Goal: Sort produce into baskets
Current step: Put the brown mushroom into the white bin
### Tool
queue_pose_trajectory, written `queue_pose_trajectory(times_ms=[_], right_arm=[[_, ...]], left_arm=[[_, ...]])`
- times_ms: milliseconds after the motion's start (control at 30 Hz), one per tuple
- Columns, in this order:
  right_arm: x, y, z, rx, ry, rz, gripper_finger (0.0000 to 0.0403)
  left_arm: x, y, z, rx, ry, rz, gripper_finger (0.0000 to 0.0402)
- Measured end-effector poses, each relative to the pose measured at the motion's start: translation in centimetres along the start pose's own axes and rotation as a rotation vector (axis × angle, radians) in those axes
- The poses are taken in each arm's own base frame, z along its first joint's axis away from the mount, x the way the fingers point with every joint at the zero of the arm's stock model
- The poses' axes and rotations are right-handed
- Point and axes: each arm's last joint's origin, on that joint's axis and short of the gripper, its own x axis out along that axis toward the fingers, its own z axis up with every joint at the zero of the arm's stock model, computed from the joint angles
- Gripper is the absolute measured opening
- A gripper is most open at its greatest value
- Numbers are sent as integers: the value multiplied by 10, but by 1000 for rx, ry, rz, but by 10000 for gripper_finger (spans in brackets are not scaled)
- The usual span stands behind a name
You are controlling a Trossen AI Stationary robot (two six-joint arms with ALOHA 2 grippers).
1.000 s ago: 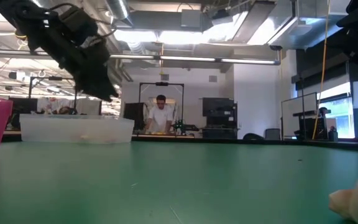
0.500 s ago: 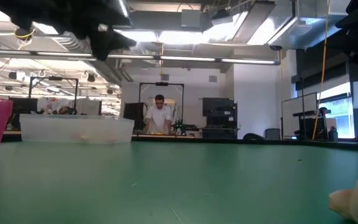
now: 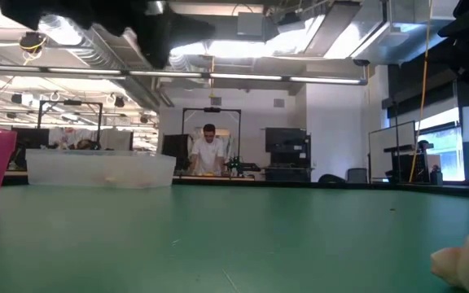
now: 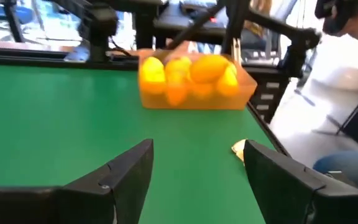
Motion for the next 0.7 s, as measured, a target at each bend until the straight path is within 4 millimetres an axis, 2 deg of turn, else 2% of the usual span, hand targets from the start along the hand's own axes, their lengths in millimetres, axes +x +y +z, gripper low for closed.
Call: queue_pose_trajectory(times_ms=[367, 700], right_arm=[[0, 0, 0, 1, 0, 0, 221], [0, 0, 0, 5, 0, 1, 221]], left_arm=[[77, -22, -3, 70, 71, -145, 246], [130, -37, -13, 114, 101, -315, 246]])
